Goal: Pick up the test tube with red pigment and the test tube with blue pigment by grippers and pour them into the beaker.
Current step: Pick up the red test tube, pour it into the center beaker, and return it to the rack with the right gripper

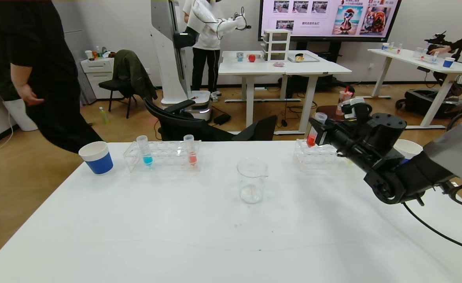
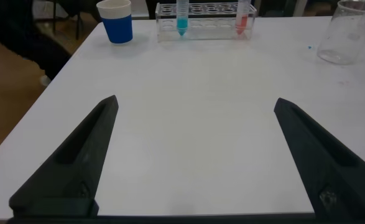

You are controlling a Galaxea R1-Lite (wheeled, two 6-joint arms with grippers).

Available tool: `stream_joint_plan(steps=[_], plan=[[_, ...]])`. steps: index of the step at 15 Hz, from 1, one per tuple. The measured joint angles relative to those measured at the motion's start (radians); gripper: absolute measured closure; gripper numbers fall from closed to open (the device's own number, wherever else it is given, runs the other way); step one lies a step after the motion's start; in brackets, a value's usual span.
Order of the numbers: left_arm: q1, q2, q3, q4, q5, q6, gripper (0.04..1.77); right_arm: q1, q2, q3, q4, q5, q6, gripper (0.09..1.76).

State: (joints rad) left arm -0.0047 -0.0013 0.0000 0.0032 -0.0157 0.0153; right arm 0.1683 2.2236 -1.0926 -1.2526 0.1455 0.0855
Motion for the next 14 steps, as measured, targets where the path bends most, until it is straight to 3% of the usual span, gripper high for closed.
stream_joint_plan(steps=[4,7,14], plan=[[0.000,0.000,0.000,0.000,0.000,0.000,0.06,0.018,-0.062,-0.031,0.126,0.009,-0.014,1.35],[0.000,0.000,0.000,0.000,0.000,0.000,0.06,0.049,-0.086,-0.073,0.191,0.074,-0.050,1.35],[0.000,0.000,0.000,0.000,0.000,0.000,0.06,0.200,-0.089,-0.080,0.157,0.149,-0.206,1.35]])
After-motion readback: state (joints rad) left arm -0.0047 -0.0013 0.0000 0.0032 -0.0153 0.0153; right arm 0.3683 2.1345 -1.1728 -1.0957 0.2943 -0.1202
